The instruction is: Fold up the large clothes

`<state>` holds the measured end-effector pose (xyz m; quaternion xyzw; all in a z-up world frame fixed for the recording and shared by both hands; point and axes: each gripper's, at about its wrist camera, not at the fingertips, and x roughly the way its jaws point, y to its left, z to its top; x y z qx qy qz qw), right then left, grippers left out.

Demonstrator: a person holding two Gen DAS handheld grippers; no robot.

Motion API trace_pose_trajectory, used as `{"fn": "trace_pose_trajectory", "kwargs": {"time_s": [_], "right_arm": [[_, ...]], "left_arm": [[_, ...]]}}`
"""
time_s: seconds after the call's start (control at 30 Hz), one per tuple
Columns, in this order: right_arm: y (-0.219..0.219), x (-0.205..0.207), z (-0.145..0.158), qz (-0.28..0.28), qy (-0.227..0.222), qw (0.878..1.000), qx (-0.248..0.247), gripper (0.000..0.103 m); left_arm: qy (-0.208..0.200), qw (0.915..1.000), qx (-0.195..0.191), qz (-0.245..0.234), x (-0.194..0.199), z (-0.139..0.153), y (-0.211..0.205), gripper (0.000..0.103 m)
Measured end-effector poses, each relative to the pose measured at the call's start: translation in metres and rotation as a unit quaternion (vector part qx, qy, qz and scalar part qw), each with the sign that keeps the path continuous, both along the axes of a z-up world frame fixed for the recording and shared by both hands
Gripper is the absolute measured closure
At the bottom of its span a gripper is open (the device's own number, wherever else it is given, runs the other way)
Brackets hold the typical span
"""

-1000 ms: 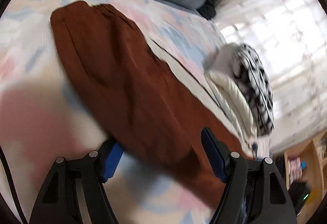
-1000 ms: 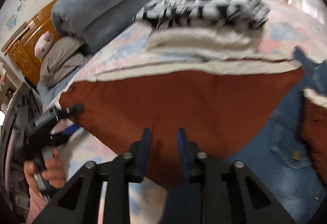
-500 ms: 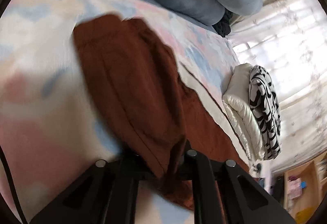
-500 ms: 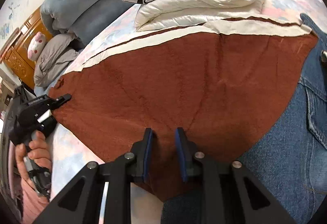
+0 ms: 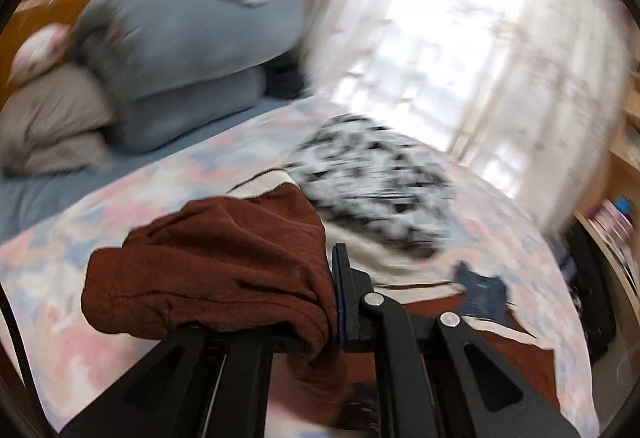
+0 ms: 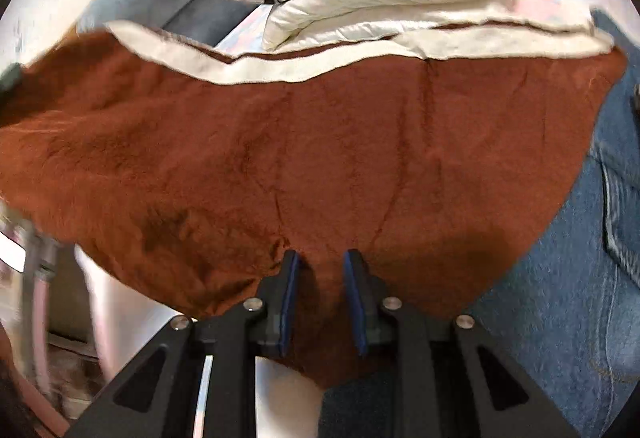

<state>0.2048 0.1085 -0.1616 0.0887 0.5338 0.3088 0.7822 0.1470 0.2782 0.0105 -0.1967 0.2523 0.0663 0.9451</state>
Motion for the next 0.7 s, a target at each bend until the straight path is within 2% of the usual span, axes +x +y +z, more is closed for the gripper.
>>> {"fn": "trace_pose_trajectory", "kwargs": {"time_s": [0.1, 0.17, 0.3, 0.4, 0.47, 0.53, 0.6, 0.63, 0.7], "right_arm": [[-0.036, -0.005, 0.021, -0.033, -0.007, 0.999, 0.034, 0.080], [-0.074, -0.013, 0.036, -0.059, -0.024, 0.997, 0.050, 0.080], [-0.171, -0.030, 0.054, -0.138, -0.052, 0.988, 0.037, 0.080], [-0.246, -0.049, 0.059, -0.204, -0.057, 0.977, 0.030, 0.080], [-0.303, -0.067, 0.058, -0.254, -0.056, 0.965, 0.025, 0.079], [-0.338, -0.081, 0.055, -0.286, -0.057, 0.956, 0.021, 0.079], [-0.370, -0.093, 0.046, -0.316, -0.052, 0.947, 0.022, 0.079], [-0.381, -0.097, 0.042, -0.324, -0.048, 0.945, 0.026, 0.079], [-0.397, -0.101, 0.030, -0.335, -0.032, 0.941, 0.038, 0.079]], "left_arm": [[-0.023, 0.9987, 0.024, -0.040, 0.002, 0.024, -0.060, 0.096], [-0.023, 0.9975, 0.027, -0.062, 0.007, 0.028, -0.096, 0.096], [-0.004, 0.9939, 0.028, -0.106, 0.024, 0.020, -0.169, 0.096], [0.011, 0.9889, 0.052, -0.139, 0.038, 0.001, -0.235, 0.096], [0.032, 0.9824, 0.089, -0.160, 0.045, -0.025, -0.286, 0.096], [0.072, 0.9715, 0.127, -0.186, 0.050, -0.061, -0.333, 0.092], [0.117, 0.9597, 0.141, -0.213, 0.051, -0.094, -0.357, 0.090], [0.151, 0.9508, 0.144, -0.229, 0.051, -0.117, -0.371, 0.089], [0.185, 0.9408, 0.152, -0.240, 0.049, -0.141, -0.384, 0.082]]}}
